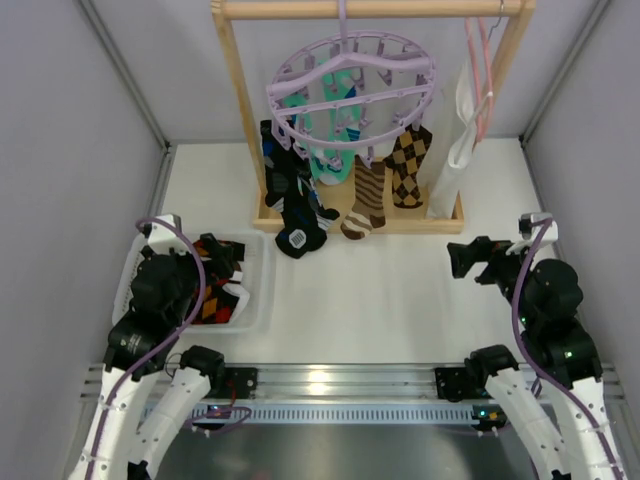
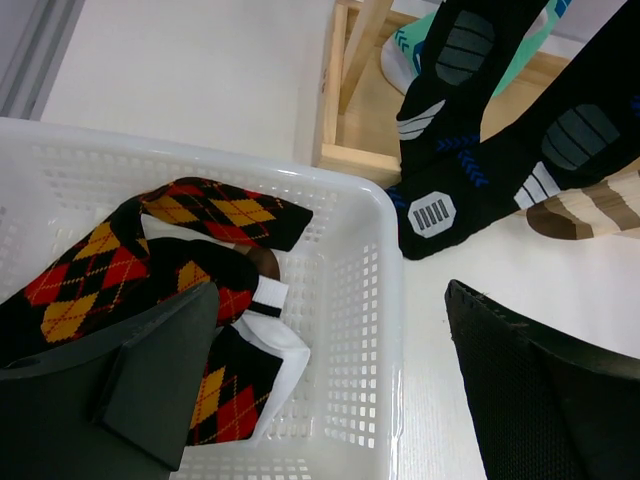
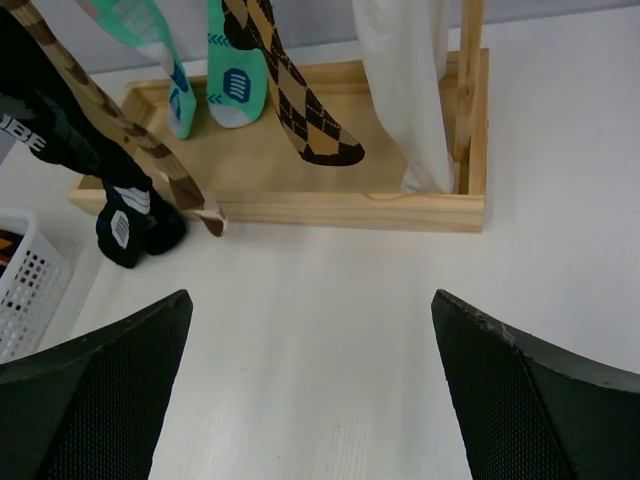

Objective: Remove the socks clipped to the hanger

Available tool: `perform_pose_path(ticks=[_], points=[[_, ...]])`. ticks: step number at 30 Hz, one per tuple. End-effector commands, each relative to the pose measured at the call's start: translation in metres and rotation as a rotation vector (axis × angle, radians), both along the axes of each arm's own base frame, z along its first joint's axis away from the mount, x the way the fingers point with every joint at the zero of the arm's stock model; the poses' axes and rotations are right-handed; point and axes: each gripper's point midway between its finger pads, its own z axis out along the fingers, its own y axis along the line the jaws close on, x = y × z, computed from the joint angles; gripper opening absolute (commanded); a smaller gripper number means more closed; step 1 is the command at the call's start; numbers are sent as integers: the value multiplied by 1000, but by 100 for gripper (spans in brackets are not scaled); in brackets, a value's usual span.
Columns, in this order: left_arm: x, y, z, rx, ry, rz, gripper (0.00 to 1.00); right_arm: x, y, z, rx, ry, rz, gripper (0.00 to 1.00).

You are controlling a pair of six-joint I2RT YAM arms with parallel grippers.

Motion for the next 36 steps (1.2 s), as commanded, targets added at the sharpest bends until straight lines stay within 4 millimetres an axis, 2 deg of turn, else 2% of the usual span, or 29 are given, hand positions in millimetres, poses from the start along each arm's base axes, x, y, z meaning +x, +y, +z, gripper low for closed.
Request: perform_pose_path(ticks=[1,5,11,14,15,16,18,19,20,21,22,24,26,27,29,31,32,35,36], points=[[7,-2,6,-22,-29,10,98,3,6,19,49,-82,16,99],[7,-2,6,-23,-29,12,98,3,25,18,81,-100,118,100],[7,-3,6,-27,-29,8,98,5,51,29,156,-163,246,99],[7,-4,6,-27,-28,4,98,8,80,30,156,-190,422,99],[7,-5,5,-27,-25,1,98,13,84,26,147,-179,443,100],[7,-5,5,-27,-25,-2,98,26,90,15,137,-129,457,99],[8,-6,5,-27,-22,-5,98,41,95,11,118,-129,468,100],[8,-6,4,-27,-20,-8,98,53,100,-8,111,-69,472,99],[9,-8,3,-26,-14,-14,98,60,109,3,104,-139,499,99],[9,-8,2,-24,-11,-16,98,67,113,-3,71,-141,499,98],[9,-8,2,-23,-8,-18,98,85,114,-11,36,-118,444,98],[9,-11,3,-23,-10,-32,98,94,134,-9,-38,-175,467,98],[8,-12,3,-22,-11,-42,98,108,152,-16,-62,-178,498,97],[8,-13,3,-23,-11,-45,98,117,155,-11,-69,-206,488,95],[8,-14,3,-20,-10,-56,98,136,160,-19,-86,-200,465,92],[7,-16,5,-22,-14,-67,98,148,169,-22,-82,-221,480,85],[7,-17,7,-22,-18,-73,98,149,174,-21,-69,-230,492,74],[8,-21,22,-60,-38,-80,98,146,195,-22,-64,-272,543,56],[8,-24,27,-83,-45,-88,98,144,201,-22,-68,-282,546,41]])
